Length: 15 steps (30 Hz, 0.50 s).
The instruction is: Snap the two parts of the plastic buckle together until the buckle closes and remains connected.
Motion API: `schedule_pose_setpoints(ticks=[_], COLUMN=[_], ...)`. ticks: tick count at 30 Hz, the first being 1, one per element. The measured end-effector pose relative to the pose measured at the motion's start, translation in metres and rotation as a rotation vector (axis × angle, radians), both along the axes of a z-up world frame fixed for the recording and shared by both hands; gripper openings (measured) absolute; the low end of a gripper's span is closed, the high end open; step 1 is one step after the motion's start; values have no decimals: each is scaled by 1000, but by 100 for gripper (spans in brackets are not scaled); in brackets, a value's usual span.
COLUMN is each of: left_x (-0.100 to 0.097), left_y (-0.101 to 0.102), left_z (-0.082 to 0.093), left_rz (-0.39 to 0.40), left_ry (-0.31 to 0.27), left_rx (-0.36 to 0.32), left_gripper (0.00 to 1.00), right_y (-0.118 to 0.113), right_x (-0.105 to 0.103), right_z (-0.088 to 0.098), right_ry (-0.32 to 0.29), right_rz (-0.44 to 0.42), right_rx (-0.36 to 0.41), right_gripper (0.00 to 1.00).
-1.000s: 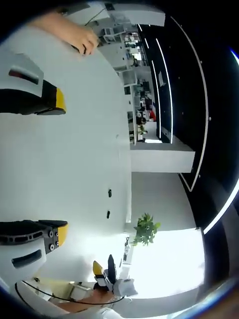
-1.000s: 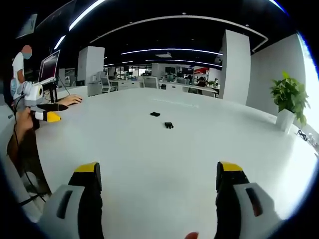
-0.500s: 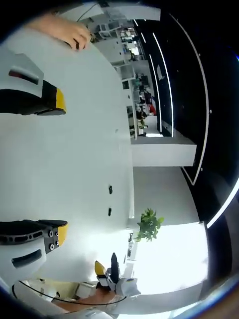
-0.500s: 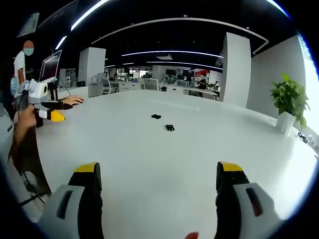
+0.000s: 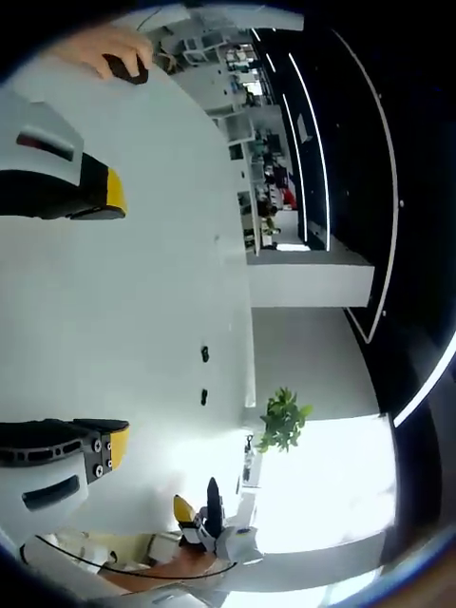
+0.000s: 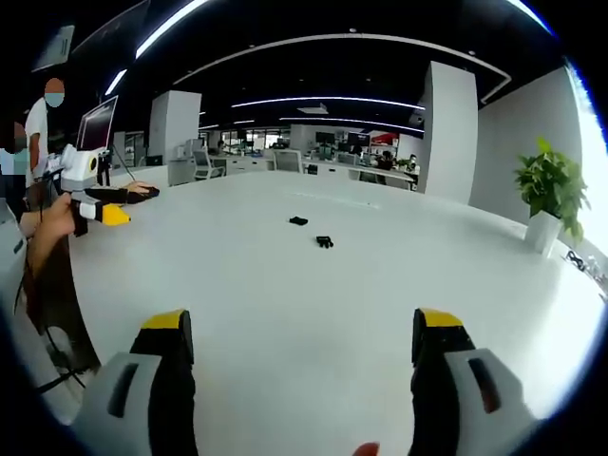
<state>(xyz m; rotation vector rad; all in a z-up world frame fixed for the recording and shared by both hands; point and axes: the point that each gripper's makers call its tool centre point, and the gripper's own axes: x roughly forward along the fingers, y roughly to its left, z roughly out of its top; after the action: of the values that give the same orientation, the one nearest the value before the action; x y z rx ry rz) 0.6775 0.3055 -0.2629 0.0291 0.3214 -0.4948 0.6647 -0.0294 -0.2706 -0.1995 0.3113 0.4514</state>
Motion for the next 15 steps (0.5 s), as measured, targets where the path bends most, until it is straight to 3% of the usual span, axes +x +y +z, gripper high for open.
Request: schedule_pose_setpoints(ticks=[15], left_x=[9], left_y=[-1], left_z=[3], left_rz=[-8], left_ry=[-7], left_rx=[-2], left_gripper=[88], right_y=[-2], right_x=[-3], right_z=[-2], right_ry=[0], right_rz=[1], right_rx=[-1], right_gripper=[95])
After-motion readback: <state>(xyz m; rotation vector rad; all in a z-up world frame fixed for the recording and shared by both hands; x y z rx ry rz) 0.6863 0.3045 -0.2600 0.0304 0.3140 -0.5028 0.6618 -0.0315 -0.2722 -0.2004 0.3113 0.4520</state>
